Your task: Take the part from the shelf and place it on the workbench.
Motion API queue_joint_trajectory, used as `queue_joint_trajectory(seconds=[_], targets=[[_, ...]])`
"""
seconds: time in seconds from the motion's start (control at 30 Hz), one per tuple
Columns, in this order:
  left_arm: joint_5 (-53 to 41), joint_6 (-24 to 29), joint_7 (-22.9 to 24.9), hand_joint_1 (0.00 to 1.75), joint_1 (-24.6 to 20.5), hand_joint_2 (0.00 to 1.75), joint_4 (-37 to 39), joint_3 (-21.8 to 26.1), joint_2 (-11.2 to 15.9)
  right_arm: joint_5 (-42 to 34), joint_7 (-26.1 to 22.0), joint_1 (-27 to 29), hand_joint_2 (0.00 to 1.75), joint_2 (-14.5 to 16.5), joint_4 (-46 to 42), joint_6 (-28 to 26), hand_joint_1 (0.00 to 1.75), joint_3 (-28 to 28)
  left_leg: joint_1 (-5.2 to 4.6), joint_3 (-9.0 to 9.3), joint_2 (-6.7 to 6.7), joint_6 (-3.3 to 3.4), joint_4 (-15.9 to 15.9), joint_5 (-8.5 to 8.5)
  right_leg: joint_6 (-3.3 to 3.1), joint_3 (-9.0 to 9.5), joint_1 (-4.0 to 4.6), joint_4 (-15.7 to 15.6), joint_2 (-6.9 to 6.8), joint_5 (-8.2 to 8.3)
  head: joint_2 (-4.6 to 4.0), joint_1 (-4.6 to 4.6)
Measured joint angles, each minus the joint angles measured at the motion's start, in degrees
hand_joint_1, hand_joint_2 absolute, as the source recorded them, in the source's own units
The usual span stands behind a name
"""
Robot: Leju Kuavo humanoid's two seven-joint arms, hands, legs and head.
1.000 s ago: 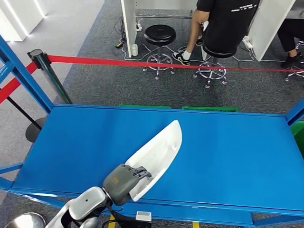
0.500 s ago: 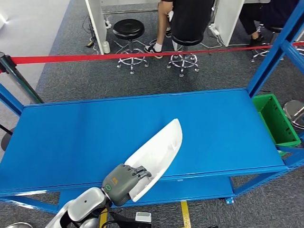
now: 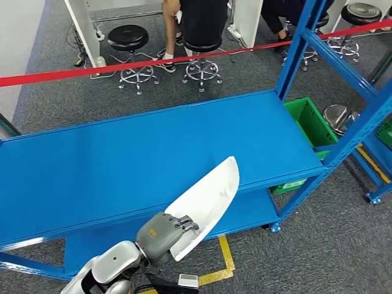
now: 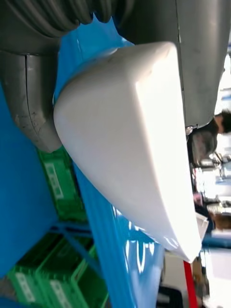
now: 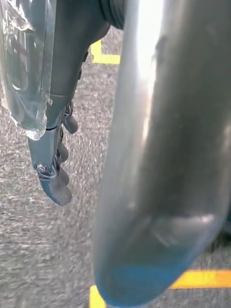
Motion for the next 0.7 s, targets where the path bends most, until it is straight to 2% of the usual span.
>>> queue_joint_trajectory(seconds=[0.03,0.07,0.1,0.13,0.17,0.2,0.23,0.27,0.3,0.33,0.37,0.4,0.47,0.53,0.57,0.6,0.63,0.67,0.7], targets=[[0.04,0.0,-0.06,1.75,-0.1,1.75,0.02,-0.06,0.04,-0.01,-0.01,-0.1,0.0,0.01,-0.03,0.01,0.0,0.01,-0.07,-0.02,0.63,-0.24,0.07,0.16,-0.7,0.72,0.21,-1.67,0.13,-0.91,0.0,-0.04],[0.08,0.0,-0.11,1.75,-0.2,1.75,0.04,-0.13,0.06,-0.01,-0.01,-0.08,0.0,0.01,-0.05,0.0,0.0,0.01,-0.06,0.03,1.3,-0.47,0.13,0.31,-1.53,0.54,0.24,-2.17,0.72,-1.1,0.0,-0.11],[0.1,0.0,-0.14,1.75,-0.25,1.75,0.06,-0.2,0.07,-0.02,0.0,0.07,0.0,0.02,-0.08,0.0,0.0,0.01,0.09,0.0,1.03,-0.81,0.3,0.12,-2.08,0.29,0.23,-2.14,1.32,-0.87,0.0,-0.14],[0.13,0.01,-0.17,1.75,-0.26,1.75,0.07,-0.26,0.07,-0.02,0.01,0.24,0.0,0.03,-0.11,-0.01,0.0,-0.01,0.25,-0.31,-0.11,-1.19,1.16,-0.77,-2.56,0.07,0.18,-2.14,1.89,-0.59,0.0,-0.15],[0.15,0.02,-0.19,1.75,-0.24,1.75,0.07,-0.31,0.09,-0.02,0.01,0.31,0.0,0.05,-0.15,-0.01,0.0,-0.02,0.39,-1.07,-1.72,-1.55,3.11,-2.38,-3.0,-0.11,0.09,-2.18,2.44,-0.23,0.0,-0.19],[0.19,0.02,-0.19,1.75,-0.2,1.75,0.09,-0.34,0.14,-0.02,0.02,0.32,0.0,0.07,-0.19,0.01,0.0,-0.03,0.51,-2.34,-3.61,-1.86,6.23,-4.56,-3.34,-0.38,0.03,-2.2,3.05,0.14,0.0,-0.28],[0.21,0.03,-0.19,1.75,-0.14,1.75,0.13,-0.36,0.19,-0.02,0.02,0.26,0.0,0.09,-0.22,0.03,0.0,-0.04,0.53,-3.91,-4.82,-1.97,10.09,-6.8,-3.58,-0.76,0.04,-2.19,3.73,0.48,0.0,-0.34],[0.24,0.02,-0.19,1.75,-0.1,1.75,0.2,-0.38,0.25,-0.03,0.02,0.24,0.0,0.12,-0.23,0.05,0.0,-0.04,0.53,-5.37,-5.34,-1.97,13.66,-8.39,-3.7,-1.13,0.08,-2.18,4.48,0.77,0.0,-0.38],[0.26,0.02,-0.19,1.75,-0.06,1.75,0.27,-0.41,0.29,-0.04,0.02,0.29,0.0,0.14,-0.23,0.07,0.0,-0.03,0.51,-6.24,-5.56,-1.86,15.93,-8.94,-3.74,-1.43,0.15,-2.18,5.27,1.01,0.0,-0.39],[0.28,0.02,-0.19,1.75,-0.05,1.75,0.33,-0.44,0.32,-0.06,0.02,0.38,0.0,0.16,-0.24,0.08,0.0,-0.03,0.48,-6.16,-5.7,-1.64,16.17,-8.33,-3.72,-1.65,0.21,-2.17,6.07,1.2,0.0,-0.38],[0.31,0.02,-0.19,1.75,-0.05,1.75,0.36,-0.46,0.34,-0.08,0.02,0.47,0.0,0.17,-0.25,0.08,0.0,-0.04,0.47,-5.02,-5.94,-1.34,14.27,-6.76,-3.65,-1.79,0.25,-2.17,6.87,1.37,0.0,-0.38],[0.37,0.02,-0.19,1.75,-0.07,1.75,0.37,-0.47,0.35,-0.1,0.02,0.51,0.0,0.19,-0.27,0.08,0.0,-0.04,0.45,-3.06,-6.57,-0.99,10.79,-4.78,-3.58,-1.87,0.26,-2.17,7.65,1.51,0.0,-0.38],[0.73,-0.03,-0.1,1.75,-0.09,1.75,0.38,-0.48,0.33,-0.19,0.01,0.45,0.0,0.33,-0.33,0.1,0.0,-0.05,0.48,1.04,-8.75,-0.38,3.56,-2.15,-3.24,-2.11,0.32,-2.12,9.06,1.74,0.0,-0.36],[1.78,-0.35,0.1,1.75,-0.11,1.75,0.39,-0.47,0.21,-0.39,0.01,0.4,0.0,0.47,-0.44,0.13,0.0,-0.05,0.53,2.67,-9.85,-0.24,0.34,-1.97,-2.66,-2.55,0.26,-2.1,10.21,2.07,0.0,-0.34],[2.56,-0.56,0.21,1.75,-0.09,1.75,0.4,-0.46,0.07,-0.5,0.02,0.47,0.0,0.49,-0.51,0.14,0.0,-0.05,0.62,2.69,-9.51,-0.24,-0.09,-1.99,-2.27,-2.83,0.22,-2.19,10.76,2.25,0.0,-0.36],[3.29,-0.71,0.26,1.75,-0.07,1.75,0.42,-0.43,-0.1,-0.6,0.04,0.63,0.0,0.51,-0.59,0.16,0.0,-0.05,0.72,2.71,-8.97,-0.09,-0.41,-1.98,-1.95,-3.08,0.19,-2.12,10.77,2.27,0.0,-0.35],[3.95,-0.77,0.28,1.75,-0.02,1.75,0.43,-0.38,-0.31,-0.66,0.06,0.76,0.0,0.53,-0.66,0.19,0.0,-0.07,0.83,2.71,-8.45,0.13,-0.6,-1.84,-1.65,-3.5,0.25,-1.55,10.0,1.86,0.0,-0.2],[4.43,-0.75,0.28,1.75,0.09,1.75,0.43,-0.33,-0.51,-0.69,0.08,0.79,0.0,0.56,-0.72,0.25,0.0,-0.07,0.95,2.75,-7.82,0.41,-0.81,-1.71,-1.37,-4.34,0.32,0.1,8.69,0.78,0.0,0.01],[4.77,-0.72,0.27,1.75,0.27,1.75,0.47,-0.27,-0.63,-0.72,0.1,0.74,0.0,0.59,-0.77,0.29,0.0,-0.08,0.98,2.76,-7.1,0.6,-0.89,-1.65,-1.14,-5.66,0.32,3.1,7.02,-0.91,0.0,0.2]])
